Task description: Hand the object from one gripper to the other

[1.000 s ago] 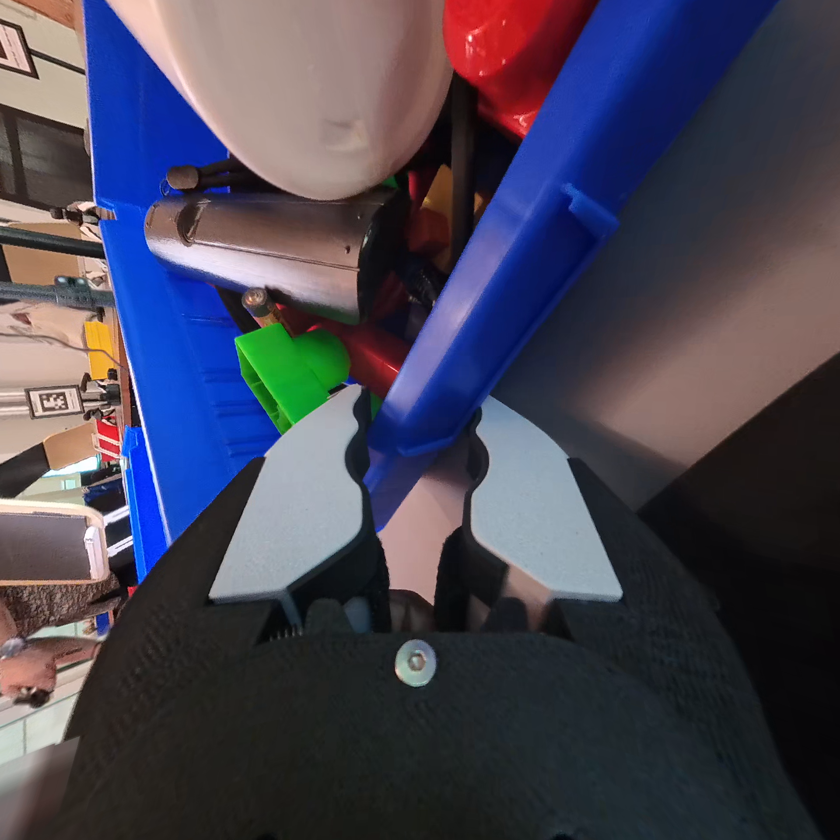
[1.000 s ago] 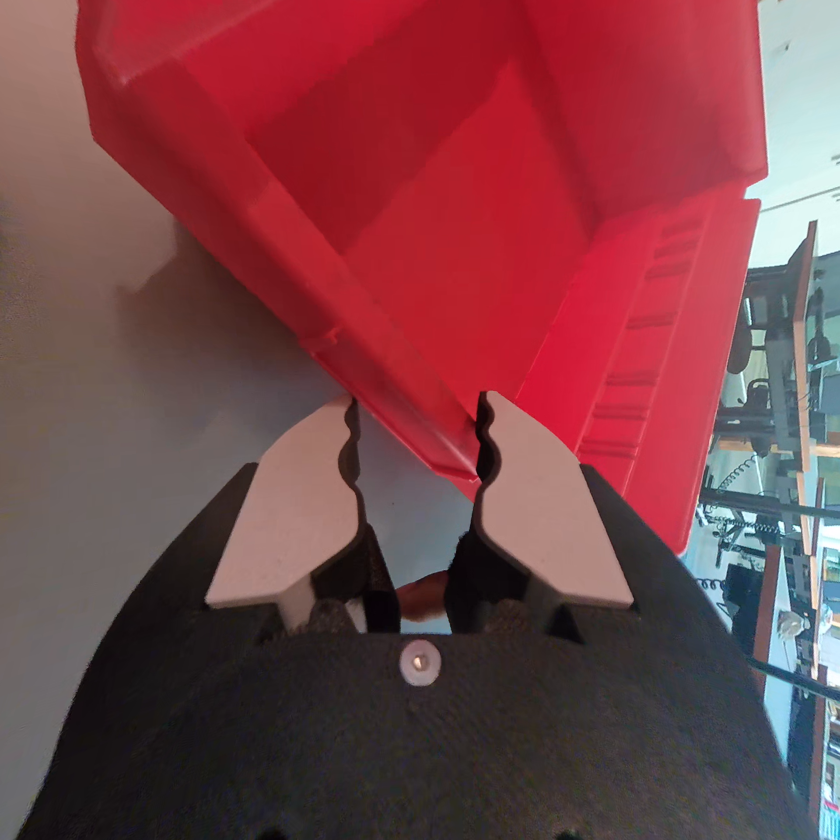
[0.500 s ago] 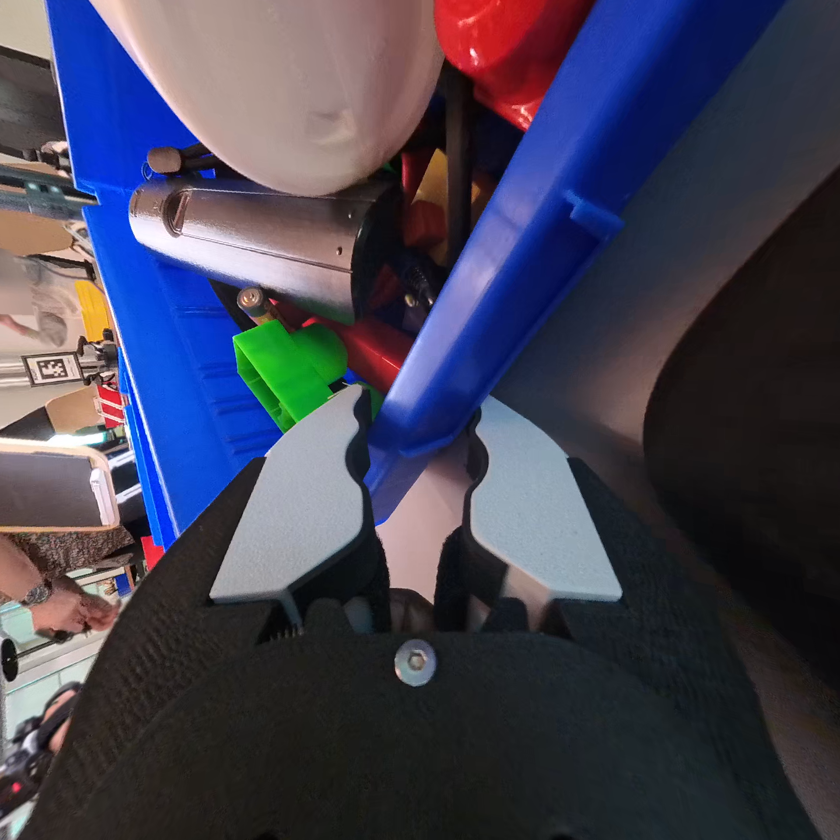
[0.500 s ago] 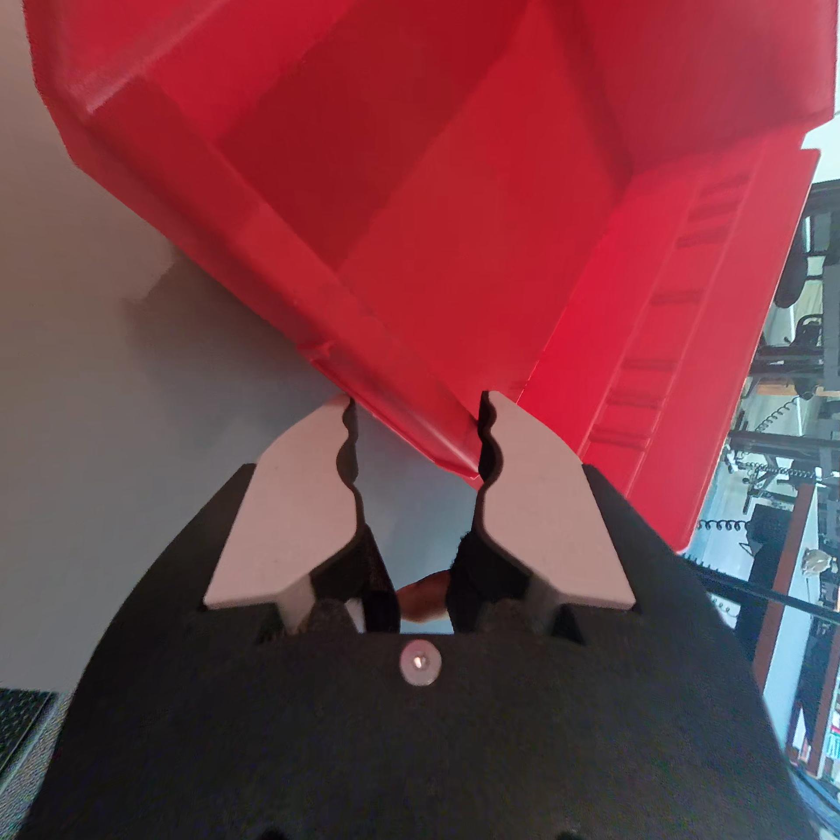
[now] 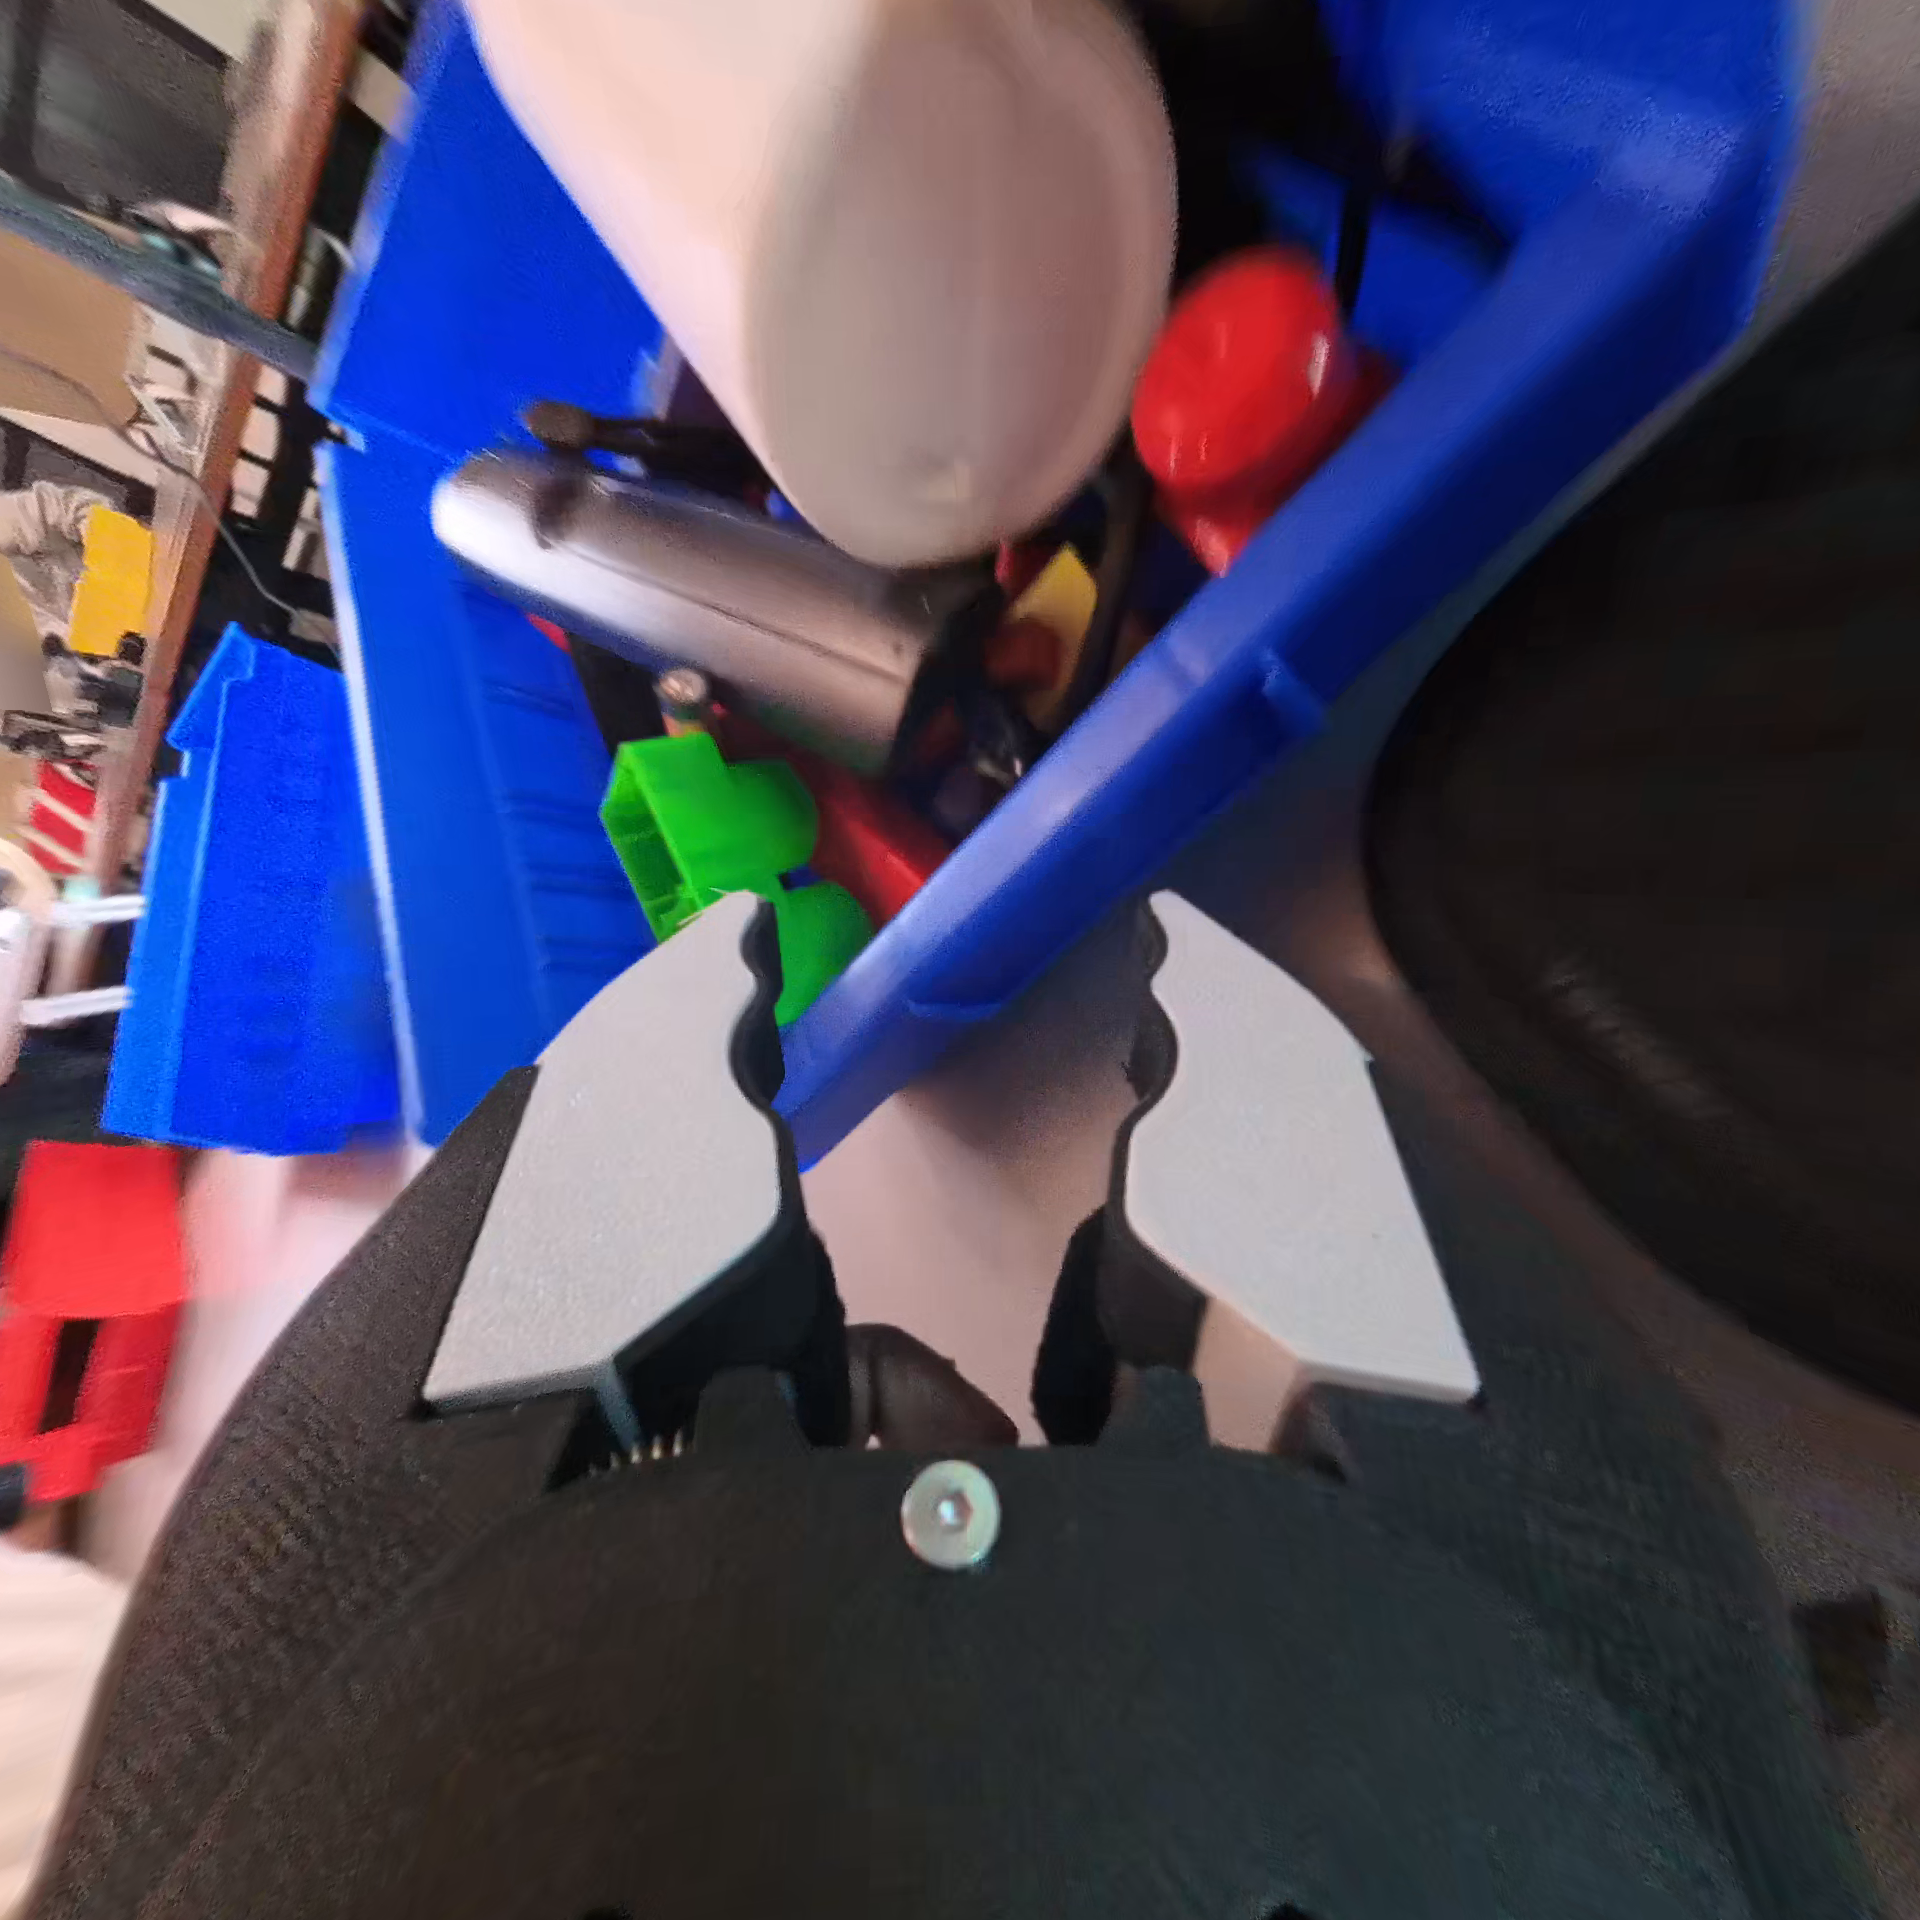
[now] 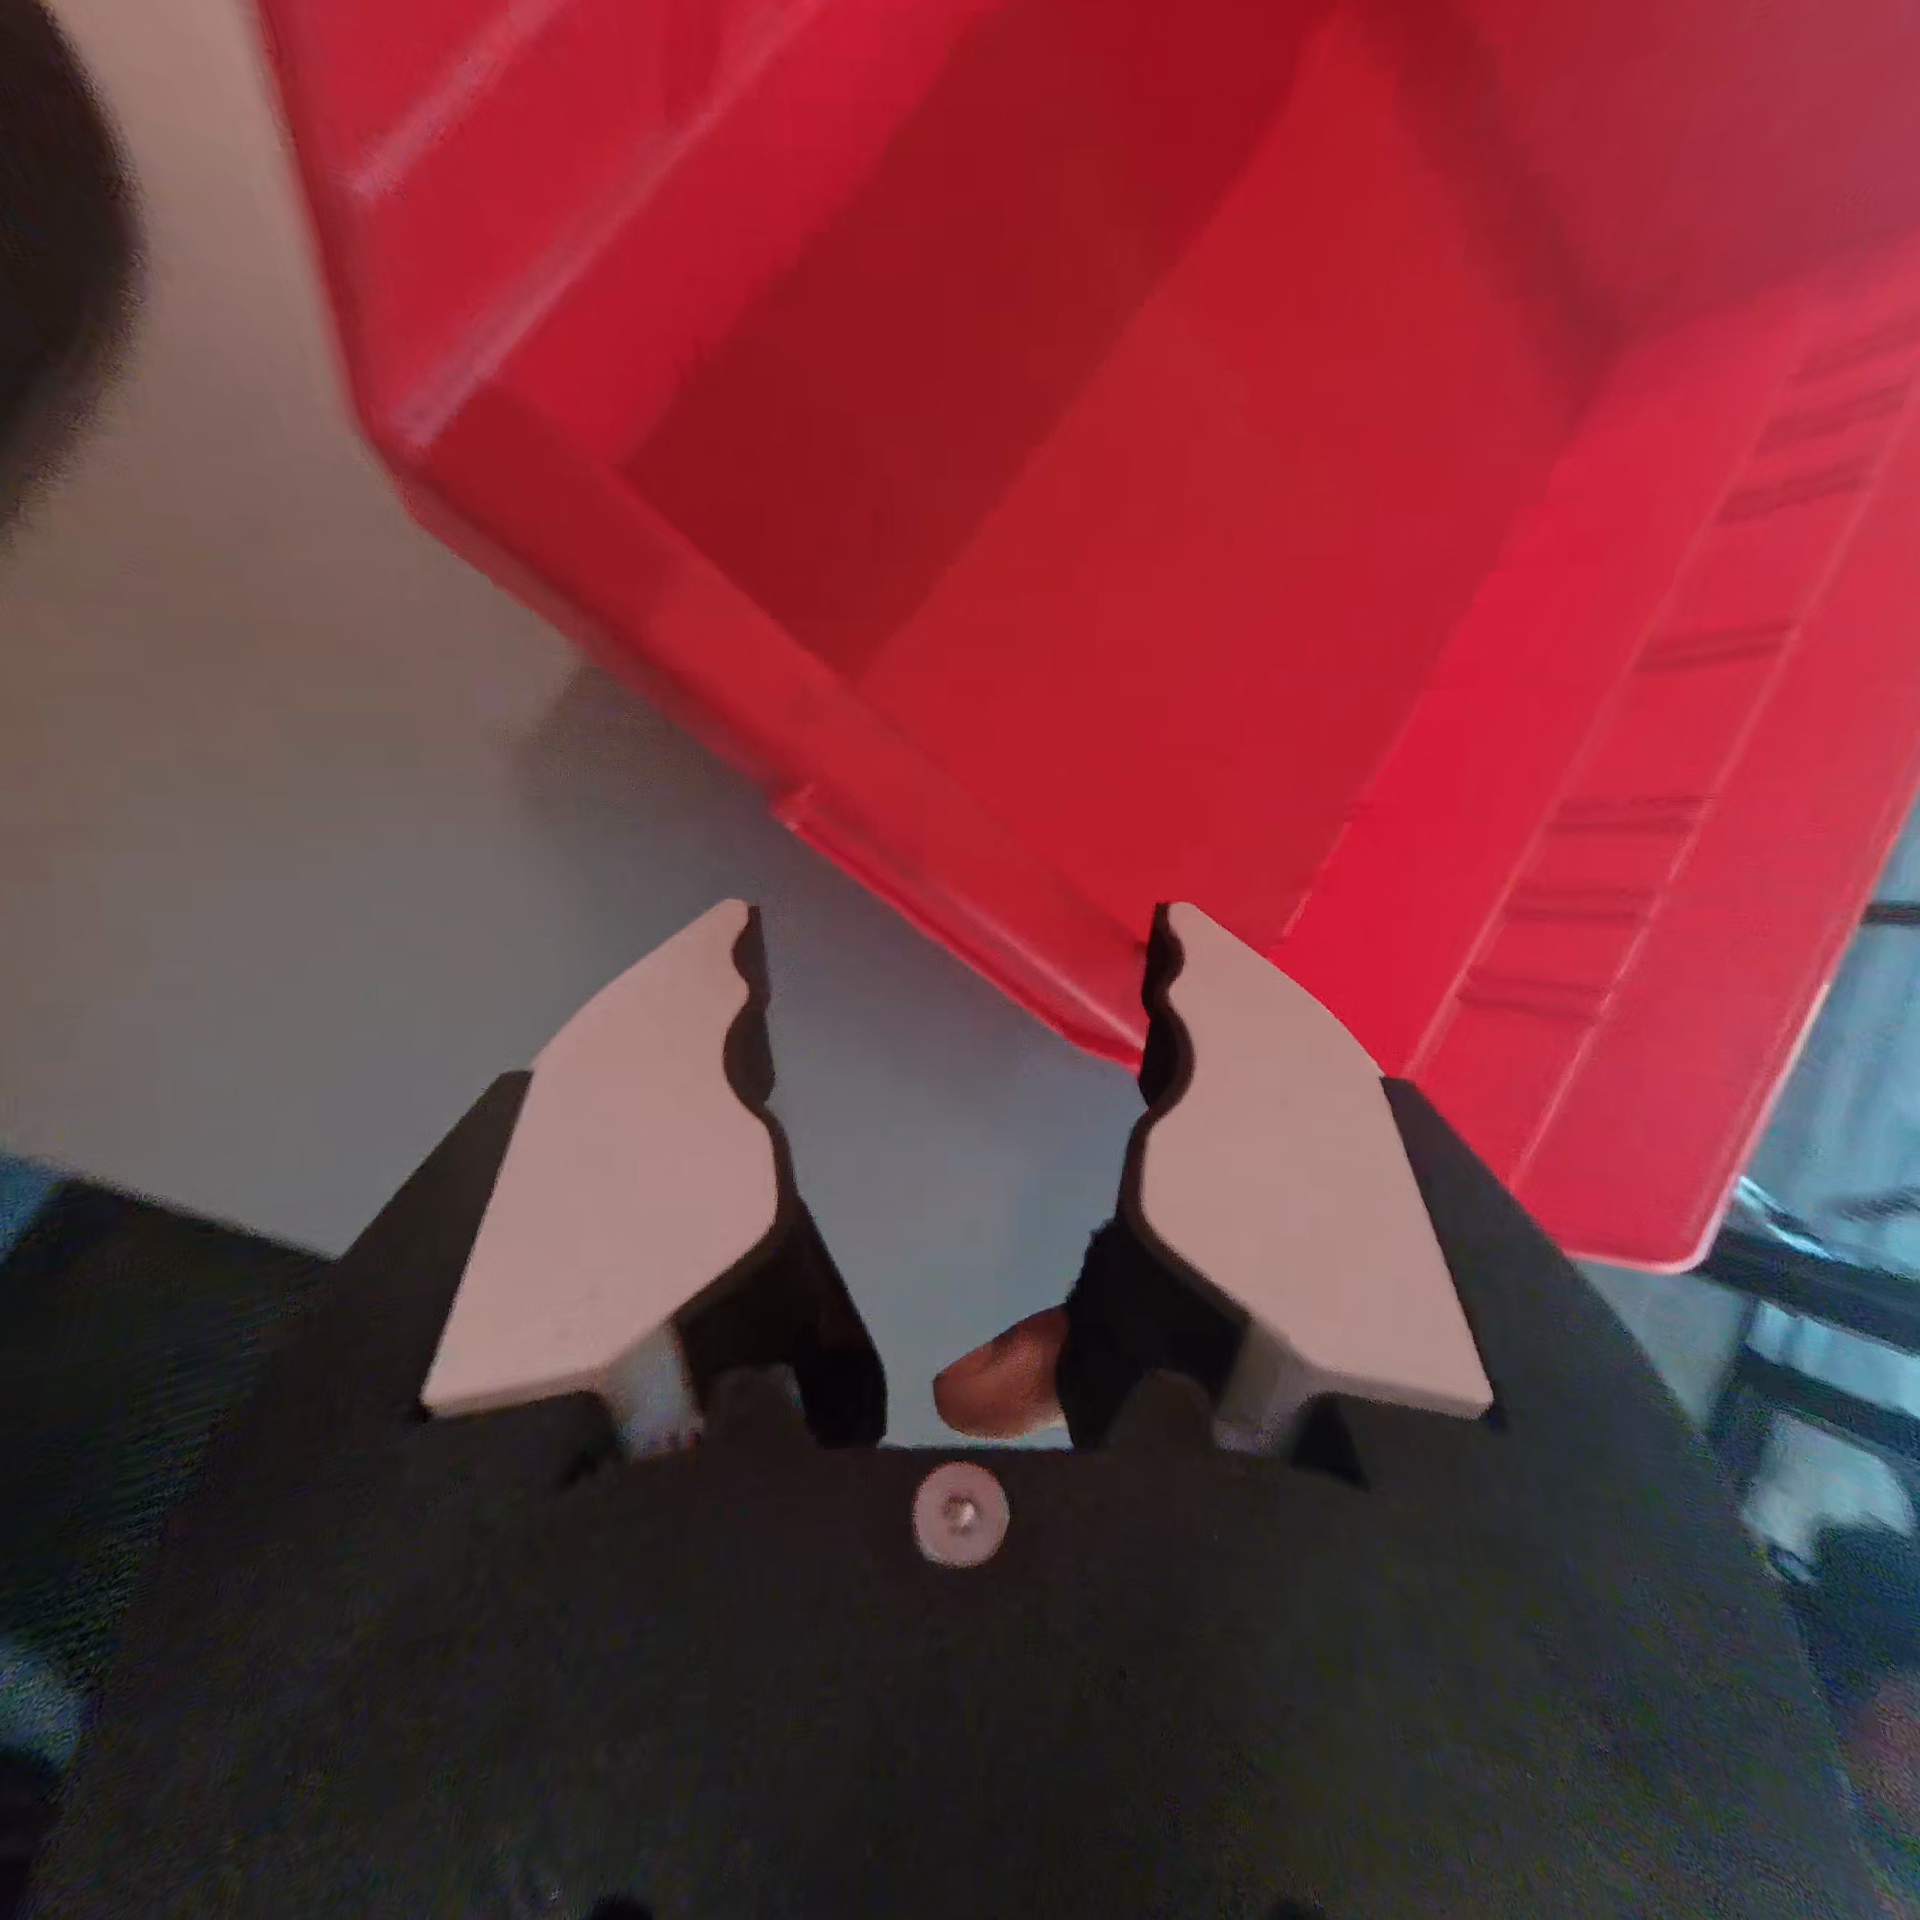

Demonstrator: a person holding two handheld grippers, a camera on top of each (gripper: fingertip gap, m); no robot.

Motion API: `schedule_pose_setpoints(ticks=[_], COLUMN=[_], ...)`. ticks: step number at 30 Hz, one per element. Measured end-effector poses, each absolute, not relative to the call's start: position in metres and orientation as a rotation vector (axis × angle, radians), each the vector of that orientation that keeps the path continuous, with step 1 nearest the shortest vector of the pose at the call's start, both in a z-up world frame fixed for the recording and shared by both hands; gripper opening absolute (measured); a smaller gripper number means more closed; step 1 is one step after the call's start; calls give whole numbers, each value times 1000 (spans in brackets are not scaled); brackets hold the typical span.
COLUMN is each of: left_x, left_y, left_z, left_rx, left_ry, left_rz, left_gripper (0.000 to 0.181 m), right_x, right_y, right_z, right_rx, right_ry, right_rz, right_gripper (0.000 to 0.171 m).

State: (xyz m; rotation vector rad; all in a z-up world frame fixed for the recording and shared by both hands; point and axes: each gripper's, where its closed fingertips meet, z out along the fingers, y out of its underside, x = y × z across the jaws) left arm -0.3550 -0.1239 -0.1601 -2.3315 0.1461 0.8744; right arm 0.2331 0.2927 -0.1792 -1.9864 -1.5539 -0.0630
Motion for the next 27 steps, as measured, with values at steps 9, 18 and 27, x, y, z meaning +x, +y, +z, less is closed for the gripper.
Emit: schedule_pose_setpoints(ticks=[9,18,27], left_x=[-287,-308,-309], left_y=[-66,-29,-34], left_z=[-86,-111,-86], left_rx=[-1735,-1810,-1672], left_ry=[-402,-575,-535], left_rz=[328,313,394], left_gripper=[45,18,1], right_x=[212,231,219], right_y=[257,245,249], right_z=[-48,11,9], right_rx=[-1469,-1240,-1271], right_ry=[-1162,-913,-908], right_rz=[513,529,540], right_gripper=[66,56,53])
